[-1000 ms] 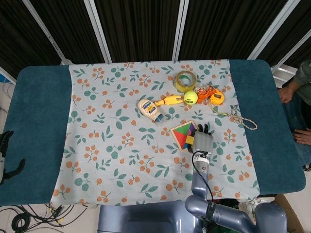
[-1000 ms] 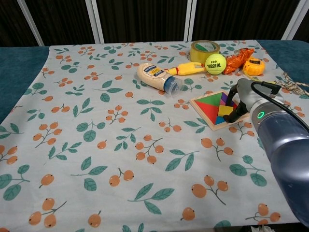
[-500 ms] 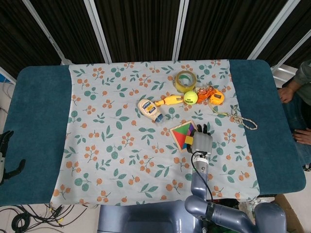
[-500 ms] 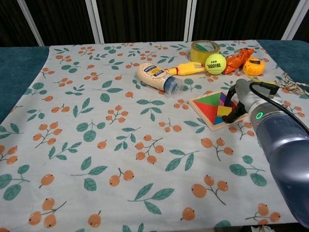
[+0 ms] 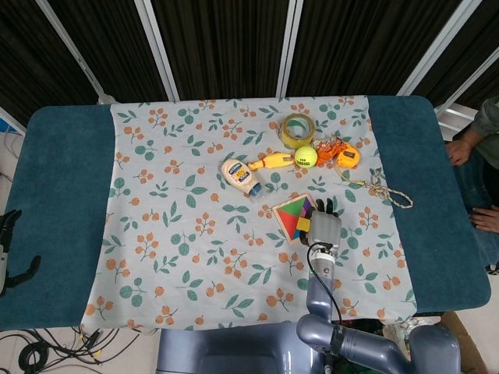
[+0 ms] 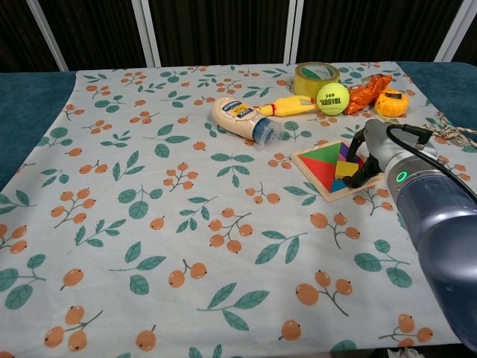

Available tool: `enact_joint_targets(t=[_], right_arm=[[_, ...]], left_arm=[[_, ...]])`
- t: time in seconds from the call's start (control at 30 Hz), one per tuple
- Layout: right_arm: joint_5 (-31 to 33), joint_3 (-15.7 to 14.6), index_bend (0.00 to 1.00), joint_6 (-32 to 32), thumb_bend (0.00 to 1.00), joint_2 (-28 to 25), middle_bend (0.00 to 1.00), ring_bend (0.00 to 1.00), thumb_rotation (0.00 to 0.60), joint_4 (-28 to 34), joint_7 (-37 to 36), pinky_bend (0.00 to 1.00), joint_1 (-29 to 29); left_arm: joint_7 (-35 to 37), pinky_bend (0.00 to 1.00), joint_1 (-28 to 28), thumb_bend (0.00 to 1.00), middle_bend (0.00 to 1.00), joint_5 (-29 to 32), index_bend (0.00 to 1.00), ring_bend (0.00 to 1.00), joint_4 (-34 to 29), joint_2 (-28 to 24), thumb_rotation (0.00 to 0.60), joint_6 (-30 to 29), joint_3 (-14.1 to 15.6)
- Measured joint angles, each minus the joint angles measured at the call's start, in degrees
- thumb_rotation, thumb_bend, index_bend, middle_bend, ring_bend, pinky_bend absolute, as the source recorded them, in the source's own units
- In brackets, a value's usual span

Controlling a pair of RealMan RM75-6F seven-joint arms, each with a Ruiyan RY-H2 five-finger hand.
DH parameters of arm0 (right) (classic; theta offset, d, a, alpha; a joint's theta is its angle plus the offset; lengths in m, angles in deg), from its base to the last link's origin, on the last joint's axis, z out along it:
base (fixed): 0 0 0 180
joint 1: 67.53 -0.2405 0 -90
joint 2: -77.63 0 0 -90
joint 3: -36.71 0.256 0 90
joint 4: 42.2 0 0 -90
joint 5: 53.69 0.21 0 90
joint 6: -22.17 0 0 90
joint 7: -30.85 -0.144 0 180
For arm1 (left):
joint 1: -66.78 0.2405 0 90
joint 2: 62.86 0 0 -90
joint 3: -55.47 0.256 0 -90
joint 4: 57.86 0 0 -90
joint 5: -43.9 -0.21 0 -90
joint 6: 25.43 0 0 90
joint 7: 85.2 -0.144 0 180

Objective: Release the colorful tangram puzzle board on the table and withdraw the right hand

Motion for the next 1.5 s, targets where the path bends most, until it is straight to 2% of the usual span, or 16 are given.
enact_joint_targets(t=[0.53, 0.87, 1.5], right_arm=[[0.3, -0.1, 0.52, 0.2, 0.30, -0.2, 0.11, 0.01, 0.600, 0.4, 0.5, 0.27, -0.1], [0.4, 0.0, 0.41, 0.4, 0.29, -0.1, 0.11, 0.01, 0.600, 0.3, 0.6, 0.27, -0.3], [0.4, 0.0, 0.39, 0.2, 0.27, -0.2, 0.11, 0.01, 0.600, 0.9, 0.4, 0.27, -0.3]], left_arm=[[0.1, 0.01, 0.0, 0.35, 0.04, 0.0, 0.00, 0.03, 0.0, 0.0, 0.600, 0.0, 0.0], [0.1, 0.01, 0.0, 0.35, 0.04, 0.0, 0.00, 0.03, 0.1, 0.0, 0.600, 0.0, 0.0], [0.0, 0.01, 0.0, 0.35, 0.04, 0.1, 0.00, 0.03, 0.0, 0.0, 0.600, 0.1, 0.0]])
